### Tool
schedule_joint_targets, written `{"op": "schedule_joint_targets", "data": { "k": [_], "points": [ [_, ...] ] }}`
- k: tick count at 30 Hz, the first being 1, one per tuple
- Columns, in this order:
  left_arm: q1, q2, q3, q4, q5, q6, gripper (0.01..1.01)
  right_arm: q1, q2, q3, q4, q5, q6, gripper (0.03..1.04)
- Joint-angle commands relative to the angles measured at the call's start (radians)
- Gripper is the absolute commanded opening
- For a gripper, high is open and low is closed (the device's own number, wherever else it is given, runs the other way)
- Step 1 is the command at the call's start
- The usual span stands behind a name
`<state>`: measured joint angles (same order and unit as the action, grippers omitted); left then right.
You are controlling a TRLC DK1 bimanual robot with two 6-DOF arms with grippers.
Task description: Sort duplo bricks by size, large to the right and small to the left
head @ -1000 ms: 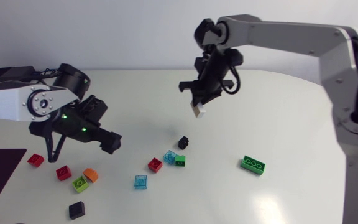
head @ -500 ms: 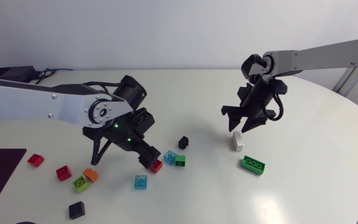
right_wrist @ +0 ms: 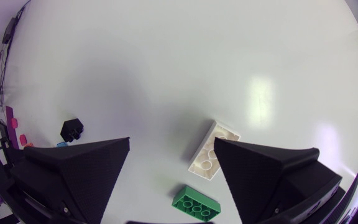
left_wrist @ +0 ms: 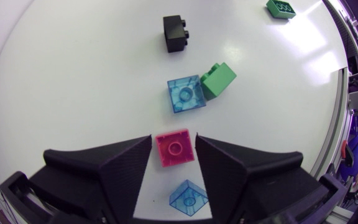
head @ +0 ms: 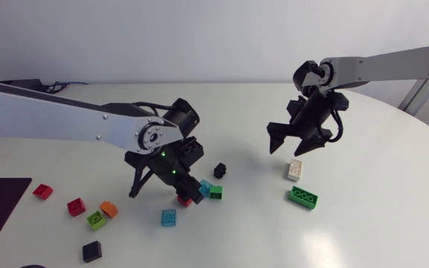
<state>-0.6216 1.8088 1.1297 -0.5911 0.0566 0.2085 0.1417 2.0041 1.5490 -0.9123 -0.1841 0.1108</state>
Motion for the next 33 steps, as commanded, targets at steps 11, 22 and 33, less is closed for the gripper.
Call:
{"op": "schedule_joint_targets", "data": {
  "k": [11,22,33],
  "points": [
    [-0.078,-0.009,-0.007,0.010,0.054,0.009,0.244,0.001,-0.033,-0.027,0.000,-0.012,-0.010,1.00],
    [-0.053,0.087,0.008,0.033,0.077,0.042,0.244,-0.004,-0.033,-0.032,-0.002,-0.018,-0.010,1.00],
    [0.253,0.063,0.016,0.048,0.077,0.043,0.244,-0.007,-0.034,-0.036,-0.002,-0.026,-0.011,1.00]
  ]
}}
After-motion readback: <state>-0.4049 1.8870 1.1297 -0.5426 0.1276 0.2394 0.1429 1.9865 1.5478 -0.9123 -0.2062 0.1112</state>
